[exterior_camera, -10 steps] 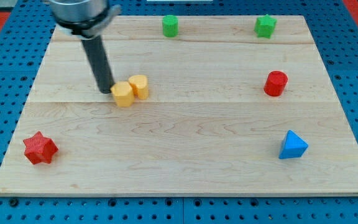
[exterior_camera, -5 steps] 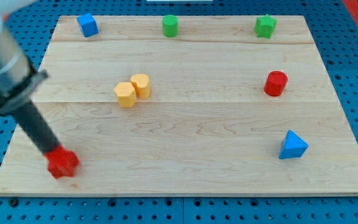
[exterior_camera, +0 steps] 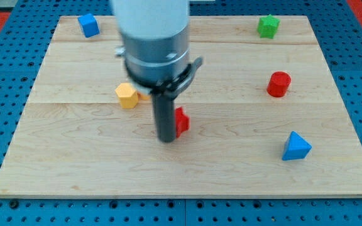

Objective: Move the red star into the red circle

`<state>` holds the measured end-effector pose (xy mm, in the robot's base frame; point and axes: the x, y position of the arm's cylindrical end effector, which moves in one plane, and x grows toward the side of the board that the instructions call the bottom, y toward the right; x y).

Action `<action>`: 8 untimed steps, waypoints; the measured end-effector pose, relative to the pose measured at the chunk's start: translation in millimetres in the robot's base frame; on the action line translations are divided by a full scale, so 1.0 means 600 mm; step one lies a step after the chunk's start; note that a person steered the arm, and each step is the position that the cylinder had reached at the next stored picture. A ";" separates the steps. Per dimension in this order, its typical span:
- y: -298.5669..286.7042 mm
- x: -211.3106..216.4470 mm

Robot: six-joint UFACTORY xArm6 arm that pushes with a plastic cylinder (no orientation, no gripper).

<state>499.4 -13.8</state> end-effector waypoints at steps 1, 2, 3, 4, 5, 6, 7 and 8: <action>0.063 -0.064; 0.062 -0.091; -0.036 -0.115; 0.019 -0.144; 0.131 -0.146; 0.213 -0.146; 0.150 -0.182; 0.239 -0.289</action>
